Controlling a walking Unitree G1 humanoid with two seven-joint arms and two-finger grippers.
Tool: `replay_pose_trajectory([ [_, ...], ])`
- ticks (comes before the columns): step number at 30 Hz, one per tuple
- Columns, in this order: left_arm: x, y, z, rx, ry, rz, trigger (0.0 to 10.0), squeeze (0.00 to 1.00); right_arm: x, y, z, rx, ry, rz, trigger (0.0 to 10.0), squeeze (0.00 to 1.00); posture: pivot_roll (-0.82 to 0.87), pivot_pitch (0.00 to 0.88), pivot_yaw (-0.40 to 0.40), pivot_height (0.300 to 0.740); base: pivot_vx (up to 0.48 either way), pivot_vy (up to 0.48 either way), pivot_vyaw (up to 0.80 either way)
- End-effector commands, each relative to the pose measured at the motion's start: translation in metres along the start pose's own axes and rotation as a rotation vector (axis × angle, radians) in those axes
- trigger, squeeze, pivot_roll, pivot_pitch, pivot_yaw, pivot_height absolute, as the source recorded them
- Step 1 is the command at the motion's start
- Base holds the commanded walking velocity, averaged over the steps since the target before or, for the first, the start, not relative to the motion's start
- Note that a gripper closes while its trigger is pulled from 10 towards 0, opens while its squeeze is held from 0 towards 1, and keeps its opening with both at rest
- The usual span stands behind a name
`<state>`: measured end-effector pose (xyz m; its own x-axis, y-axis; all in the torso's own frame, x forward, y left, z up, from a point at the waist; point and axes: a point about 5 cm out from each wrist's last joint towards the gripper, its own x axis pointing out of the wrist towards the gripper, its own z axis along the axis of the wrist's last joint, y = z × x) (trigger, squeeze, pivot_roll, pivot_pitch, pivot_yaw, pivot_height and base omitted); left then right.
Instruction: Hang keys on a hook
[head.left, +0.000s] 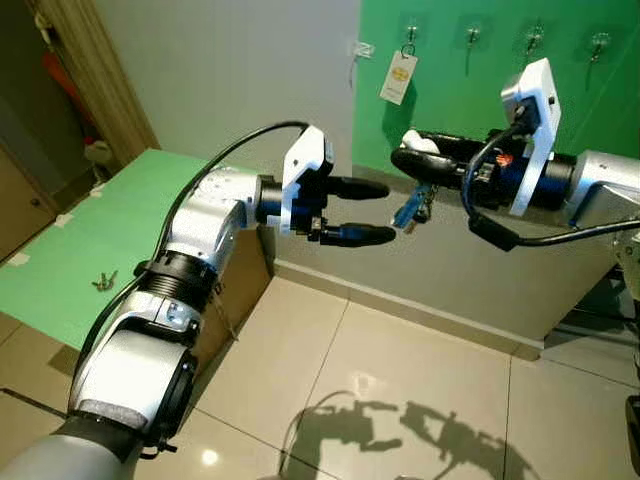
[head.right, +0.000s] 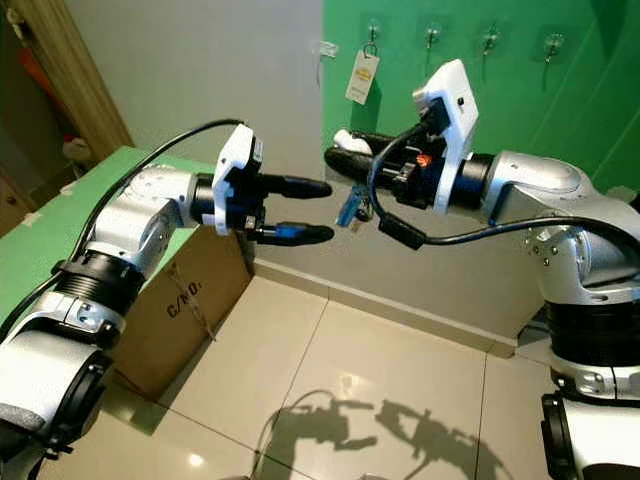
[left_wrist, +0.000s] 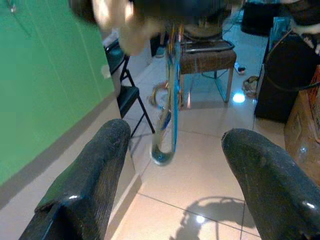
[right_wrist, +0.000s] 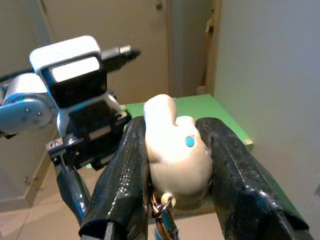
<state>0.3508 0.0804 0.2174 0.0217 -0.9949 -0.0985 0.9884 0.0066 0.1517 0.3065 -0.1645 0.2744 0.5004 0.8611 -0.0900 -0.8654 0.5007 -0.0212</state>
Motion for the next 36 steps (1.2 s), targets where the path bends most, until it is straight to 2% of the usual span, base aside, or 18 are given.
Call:
replay_pose_trajectory([
  [1,0.0,0.003,0.013,0.033,-0.022,-0.015,10.0,0.0,0.0,0.004,-0.002,-0.014,0.032,0.028,0.0,0.0,-0.25,0.0,0.082,0.74,0.0,0.0,0.0],
  [7,0.008,0.0,0.019,0.027,-0.058,-0.036,10.0,0.0,0.003,0.007,-0.009,-0.013,0.06,0.043,0.0,0.0,-0.25,0.0,0.08,0.74,0.0,0.0,0.0],
  [15,0.008,0.001,0.022,0.017,-0.081,-0.028,10.0,0.0,0.005,0.006,-0.011,-0.015,0.066,0.037,0.0,0.0,-0.24,0.0,0.08,0.74,0.0,0.0,0.0],
  [36,0.016,0.003,0.01,-0.055,-0.114,0.016,9.8,0.0,0.006,0.007,0.005,0.015,-0.024,0.035,0.0,0.0,-0.26,0.0,0.08,0.74,0.0,0.0,0.0],
])
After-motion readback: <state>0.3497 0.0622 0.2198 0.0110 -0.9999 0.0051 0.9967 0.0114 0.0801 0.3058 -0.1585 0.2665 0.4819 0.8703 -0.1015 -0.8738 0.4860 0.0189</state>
